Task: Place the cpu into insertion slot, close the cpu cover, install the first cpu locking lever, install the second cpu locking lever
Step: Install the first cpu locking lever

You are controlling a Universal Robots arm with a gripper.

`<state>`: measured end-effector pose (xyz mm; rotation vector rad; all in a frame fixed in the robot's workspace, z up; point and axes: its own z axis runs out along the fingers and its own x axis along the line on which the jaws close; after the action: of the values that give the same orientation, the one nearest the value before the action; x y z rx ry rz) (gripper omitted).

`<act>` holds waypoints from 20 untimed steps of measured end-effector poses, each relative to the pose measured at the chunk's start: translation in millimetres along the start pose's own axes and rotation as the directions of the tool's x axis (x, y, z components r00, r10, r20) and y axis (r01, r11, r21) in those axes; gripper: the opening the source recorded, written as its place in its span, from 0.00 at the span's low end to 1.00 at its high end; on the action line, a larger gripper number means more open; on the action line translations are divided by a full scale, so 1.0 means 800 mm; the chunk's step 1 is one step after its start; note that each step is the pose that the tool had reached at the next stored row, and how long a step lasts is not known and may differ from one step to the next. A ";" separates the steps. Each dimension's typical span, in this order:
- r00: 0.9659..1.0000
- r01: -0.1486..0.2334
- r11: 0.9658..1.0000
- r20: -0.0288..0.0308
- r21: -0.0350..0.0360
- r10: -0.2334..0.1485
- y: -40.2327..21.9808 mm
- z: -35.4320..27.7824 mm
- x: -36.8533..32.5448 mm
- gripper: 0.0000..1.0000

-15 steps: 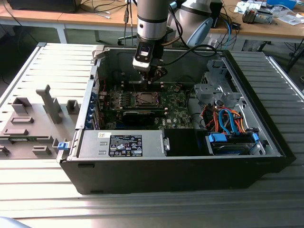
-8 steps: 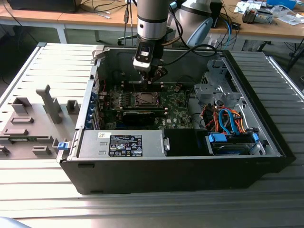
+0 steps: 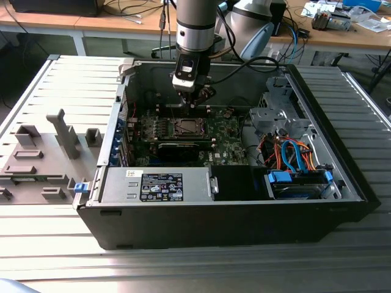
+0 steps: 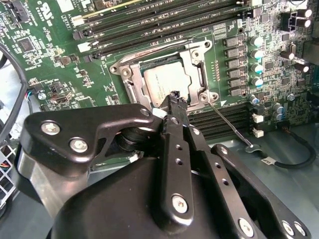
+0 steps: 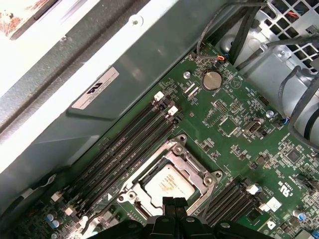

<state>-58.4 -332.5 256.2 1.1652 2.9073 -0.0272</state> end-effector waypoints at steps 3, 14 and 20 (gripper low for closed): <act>1.000 0.028 1.000 0.000 0.000 -0.028 0.0000 0.0000 0.0000 0.11; 0.992 0.127 0.992 0.002 -0.002 -0.127 0.0000 0.0000 0.0000 0.11; 0.987 0.161 0.987 0.002 -0.002 -0.161 0.0000 0.0000 0.0000 0.11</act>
<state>-58.4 -332.5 256.2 0.9262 2.9906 -0.0259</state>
